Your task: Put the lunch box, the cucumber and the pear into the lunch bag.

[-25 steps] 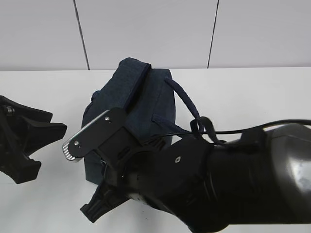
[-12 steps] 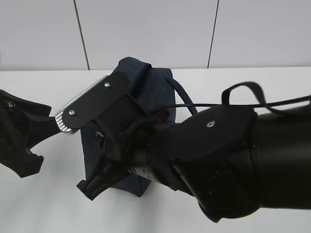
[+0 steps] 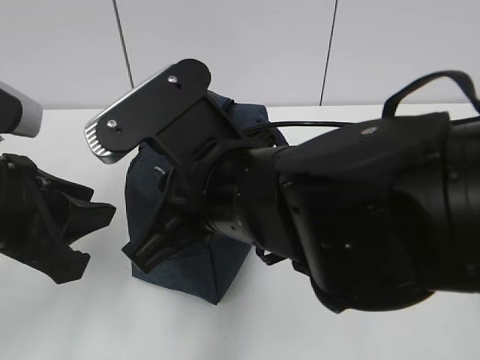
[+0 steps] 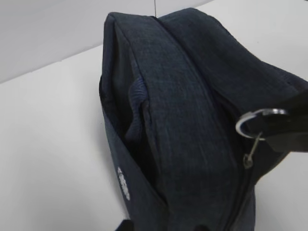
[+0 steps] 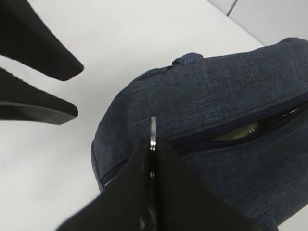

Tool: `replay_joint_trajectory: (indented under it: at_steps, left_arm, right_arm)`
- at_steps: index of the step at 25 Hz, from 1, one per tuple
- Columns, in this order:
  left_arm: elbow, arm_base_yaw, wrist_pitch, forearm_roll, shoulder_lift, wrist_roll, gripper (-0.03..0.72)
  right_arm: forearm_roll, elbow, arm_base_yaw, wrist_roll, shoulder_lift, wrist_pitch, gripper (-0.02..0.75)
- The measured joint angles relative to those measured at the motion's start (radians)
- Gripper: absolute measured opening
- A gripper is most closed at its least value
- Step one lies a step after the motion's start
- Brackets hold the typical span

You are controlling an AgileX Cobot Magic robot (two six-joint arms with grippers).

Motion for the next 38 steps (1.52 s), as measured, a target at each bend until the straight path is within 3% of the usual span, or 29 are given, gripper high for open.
replay_joint_trajectory:
  at_steps: [5,8,13,16,20,23,33,38]
  left_arm:
    - [0.000,0.022,0.137,-0.102,0.000,0.025,0.243]
    - [0.000,0.057,0.246,-0.228,0.000,0.127,0.243]
    - [0.000,0.202,0.373,-0.545,0.000,0.450,0.243]
    - [0.000,0.292,0.401,-0.621,0.000,0.679,0.244]
    - [0.000,0.307,0.389,-0.701,0.017,0.969,0.244]
    - [0.000,0.307,0.378,-0.790,0.064,1.109,0.247]
    - [0.000,0.307,0.437,-0.970,0.229,1.345,0.296]
    - [0.000,0.307,0.489,-1.030,0.303,1.346,0.298]
  right_arm:
    - [0.006,-0.001,0.000,-0.006,0.000,-0.001,0.006]
    - [0.006,-0.001,0.000,-0.006,0.000,-0.001,0.006]
    - [0.008,-0.001,0.000,-0.006,0.000,0.007,0.005]
    - [0.008,-0.001,0.000,-0.006,0.000,0.007,0.006]
    - [0.008,-0.001,0.000,-0.006,0.000,0.017,0.006]
    - [0.008,-0.001,0.000,-0.008,0.000,0.029,0.005]
    - [0.008,-0.001,0.000,-0.008,0.000,0.035,0.006]
    - [0.008,-0.001,0.000,-0.008,0.000,0.042,0.006]
